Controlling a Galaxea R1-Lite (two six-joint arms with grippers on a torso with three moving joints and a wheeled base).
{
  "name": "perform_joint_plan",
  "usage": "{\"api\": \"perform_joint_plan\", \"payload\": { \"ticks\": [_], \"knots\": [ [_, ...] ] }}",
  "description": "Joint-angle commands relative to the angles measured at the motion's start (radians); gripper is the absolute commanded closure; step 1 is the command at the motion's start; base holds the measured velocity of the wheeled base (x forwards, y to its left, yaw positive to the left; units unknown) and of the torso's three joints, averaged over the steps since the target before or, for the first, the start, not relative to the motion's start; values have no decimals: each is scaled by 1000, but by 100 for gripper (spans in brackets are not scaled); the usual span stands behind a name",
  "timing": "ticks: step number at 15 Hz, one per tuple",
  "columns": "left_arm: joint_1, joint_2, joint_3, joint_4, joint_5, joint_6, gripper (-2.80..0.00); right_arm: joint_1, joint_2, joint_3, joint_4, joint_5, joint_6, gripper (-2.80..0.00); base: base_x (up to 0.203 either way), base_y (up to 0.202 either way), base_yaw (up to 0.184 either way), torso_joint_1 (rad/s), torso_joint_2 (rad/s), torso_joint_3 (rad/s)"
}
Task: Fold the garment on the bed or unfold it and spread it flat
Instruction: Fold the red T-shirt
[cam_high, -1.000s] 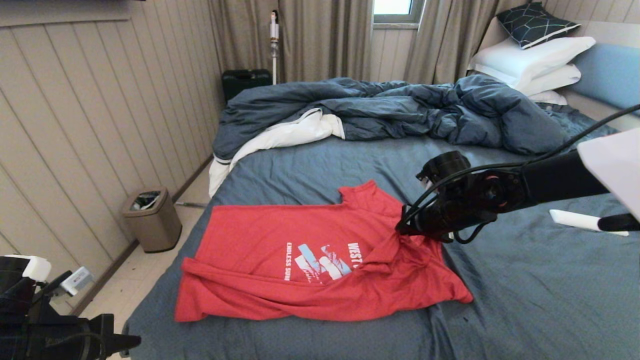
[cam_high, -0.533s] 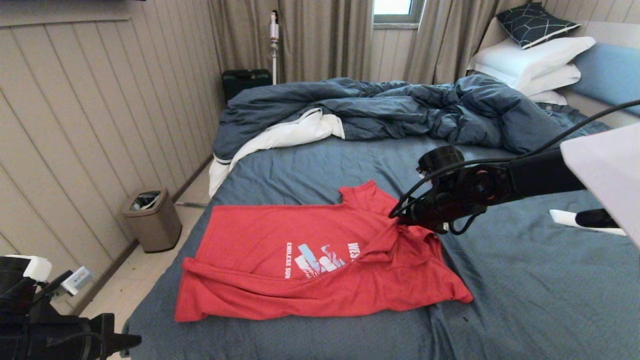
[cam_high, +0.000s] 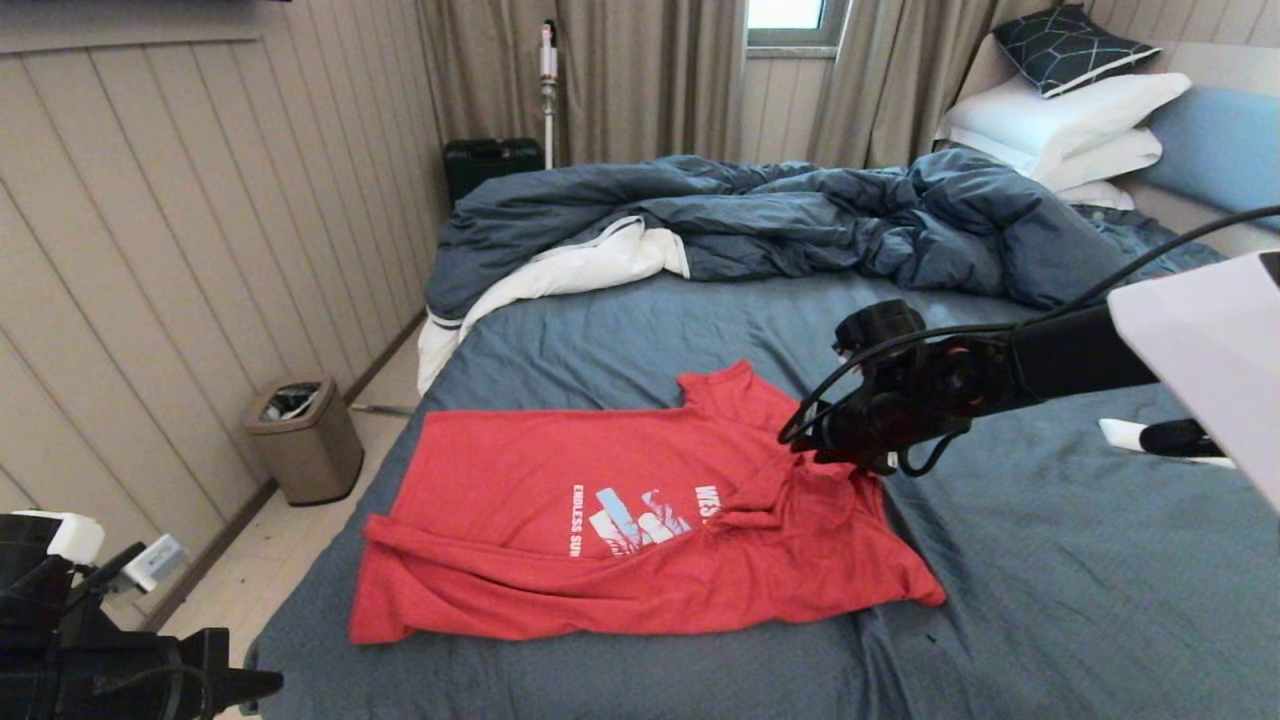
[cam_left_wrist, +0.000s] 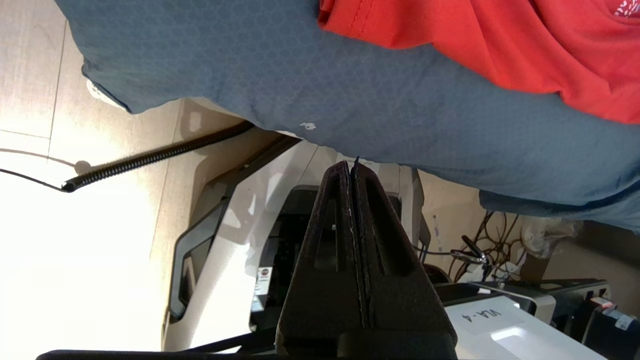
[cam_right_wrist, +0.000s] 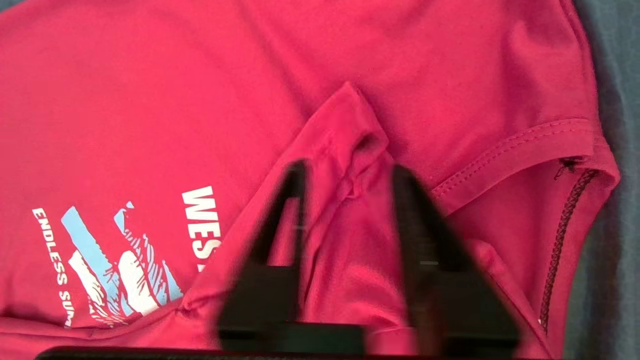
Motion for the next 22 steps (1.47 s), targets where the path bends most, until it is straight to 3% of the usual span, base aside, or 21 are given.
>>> {"api": "perform_joint_plan", "payload": {
  "ticks": [1, 6, 7, 10, 13, 22],
  "knots": [
    [0, 2, 0, -2, -3, -2, 0, -1, -13, 6, 1, 2, 2, -280, 0, 0, 0, 0, 0, 0],
    [1, -6, 1, 0, -4, -5, 0, 9, -122, 68, 2, 1, -2, -280, 0, 0, 0, 0, 0, 0],
    [-1, -8, 2, 0, -4, -5, 0, 34, -153, 111, 2, 0, -14, 0, 0, 0, 0, 0, 0, 0],
    [1, -8, 6, 0, -4, -5, 0, 124, -166, 156, 21, -2, -79, 0, 0, 0, 0, 0, 0, 0],
    [1, -9, 8, 0, -4, -6, 0, 188, -117, 133, 66, -3, -89, 0, 0, 0, 0, 0, 0, 0],
    [0, 0, 5, 0, -4, -5, 0, 214, -25, 142, 66, -16, -100, 0, 0, 0, 0, 0, 0, 0]
  ]
}}
